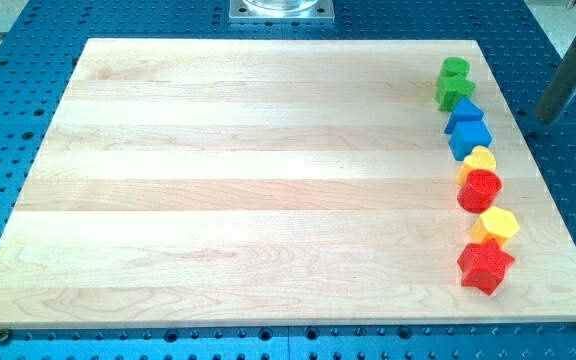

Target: Adjust the red star at the bottom of the yellow hexagon

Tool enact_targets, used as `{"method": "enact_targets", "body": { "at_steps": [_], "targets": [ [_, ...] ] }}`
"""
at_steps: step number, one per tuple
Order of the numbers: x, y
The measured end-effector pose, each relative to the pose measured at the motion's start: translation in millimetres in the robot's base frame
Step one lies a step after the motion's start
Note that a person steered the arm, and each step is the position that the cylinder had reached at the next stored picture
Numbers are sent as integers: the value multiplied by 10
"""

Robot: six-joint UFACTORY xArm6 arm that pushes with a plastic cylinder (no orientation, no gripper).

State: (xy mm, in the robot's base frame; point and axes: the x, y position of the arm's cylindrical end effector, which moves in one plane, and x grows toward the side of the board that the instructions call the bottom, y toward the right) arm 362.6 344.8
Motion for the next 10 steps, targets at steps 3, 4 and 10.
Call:
{"method": "enact_targets", "body": {
  "at_steps": [3, 4, 10],
  "targets": [
    [1506, -449],
    [1928, -442],
    [2560, -1317]
  ]
}}
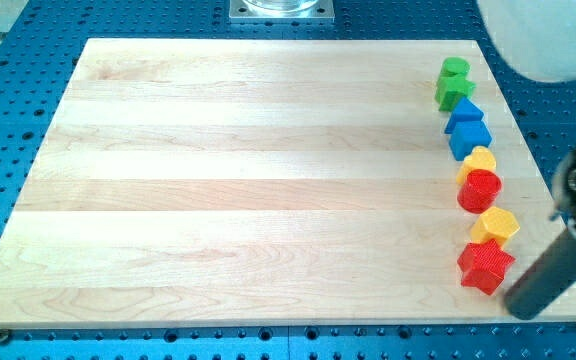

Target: Adjust the red star at the bottom of the yellow hexagon

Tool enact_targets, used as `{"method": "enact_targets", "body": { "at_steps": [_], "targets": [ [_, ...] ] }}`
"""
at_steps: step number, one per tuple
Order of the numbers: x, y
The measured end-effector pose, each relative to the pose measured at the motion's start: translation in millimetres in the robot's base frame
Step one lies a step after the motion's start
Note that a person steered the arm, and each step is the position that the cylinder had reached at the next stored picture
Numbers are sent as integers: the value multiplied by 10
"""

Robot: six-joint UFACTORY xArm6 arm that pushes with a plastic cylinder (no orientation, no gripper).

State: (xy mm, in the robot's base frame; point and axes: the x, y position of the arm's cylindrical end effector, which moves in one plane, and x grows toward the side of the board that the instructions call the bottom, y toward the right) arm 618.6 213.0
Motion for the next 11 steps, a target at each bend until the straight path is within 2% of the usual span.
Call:
{"method": "enact_targets", "body": {
  "at_steps": [2, 3, 5, 7, 8, 9, 10, 11],
  "targets": [
    [1, -1087],
    [-30, -1373],
    [-314, -1170],
    [-357, -455],
    [-357, -428],
    [-357, -445],
    [-375, -843],
    [-698, -1343]
  ]
}}
